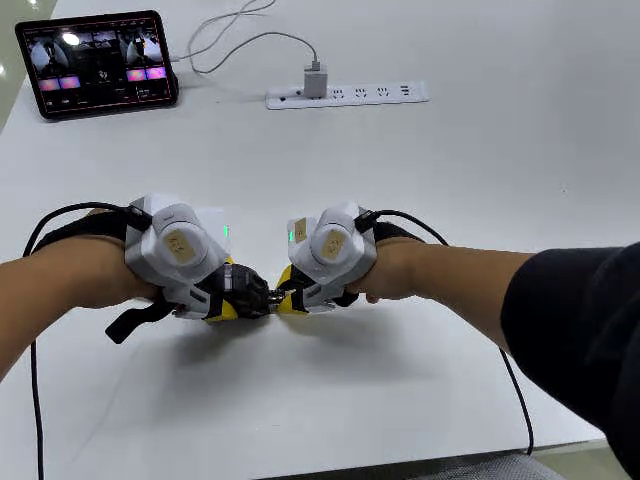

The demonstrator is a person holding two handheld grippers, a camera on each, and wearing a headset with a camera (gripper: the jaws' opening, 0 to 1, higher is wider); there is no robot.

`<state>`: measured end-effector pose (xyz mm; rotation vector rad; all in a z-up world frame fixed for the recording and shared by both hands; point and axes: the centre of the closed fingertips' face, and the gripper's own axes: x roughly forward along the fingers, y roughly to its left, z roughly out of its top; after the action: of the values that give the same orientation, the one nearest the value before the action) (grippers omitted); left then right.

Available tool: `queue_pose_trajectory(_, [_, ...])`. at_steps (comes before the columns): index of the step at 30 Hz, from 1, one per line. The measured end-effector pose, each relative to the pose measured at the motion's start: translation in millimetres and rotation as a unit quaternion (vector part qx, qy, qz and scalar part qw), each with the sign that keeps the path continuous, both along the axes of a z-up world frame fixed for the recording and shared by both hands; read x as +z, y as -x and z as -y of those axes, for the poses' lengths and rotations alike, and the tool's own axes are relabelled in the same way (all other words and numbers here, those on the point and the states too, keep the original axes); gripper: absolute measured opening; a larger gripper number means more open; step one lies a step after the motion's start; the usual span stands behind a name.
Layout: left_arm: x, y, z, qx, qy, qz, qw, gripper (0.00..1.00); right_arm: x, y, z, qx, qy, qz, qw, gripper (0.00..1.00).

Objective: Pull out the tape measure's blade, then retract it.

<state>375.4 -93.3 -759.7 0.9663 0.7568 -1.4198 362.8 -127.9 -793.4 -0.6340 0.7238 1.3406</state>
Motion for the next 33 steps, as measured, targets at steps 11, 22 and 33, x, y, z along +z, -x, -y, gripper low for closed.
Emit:
queue_pose_trajectory(11, [0.0, -0.4, 0.3, 0.004, 0.004, 0.001, 1.0, 0.31, 0.3, 1.3, 10.6, -0.007, 0.005, -0.005, 1.0, 0.08])
queue_pose_trajectory(22, [0.3, -0.5, 0.3, 0.006, 0.003, 0.001, 1.0, 0.31, 0.8, 2.2, 20.1, -0.011, 0.009, -0.008, 0.9999, 0.08])
queue_pose_trajectory(33, [0.8, 0.0, 0.5, 0.007, 0.003, 0.001, 1.0, 0.31, 0.5, 3.2, 29.7, -0.019, 0.015, -0.012, 0.9996, 0.08])
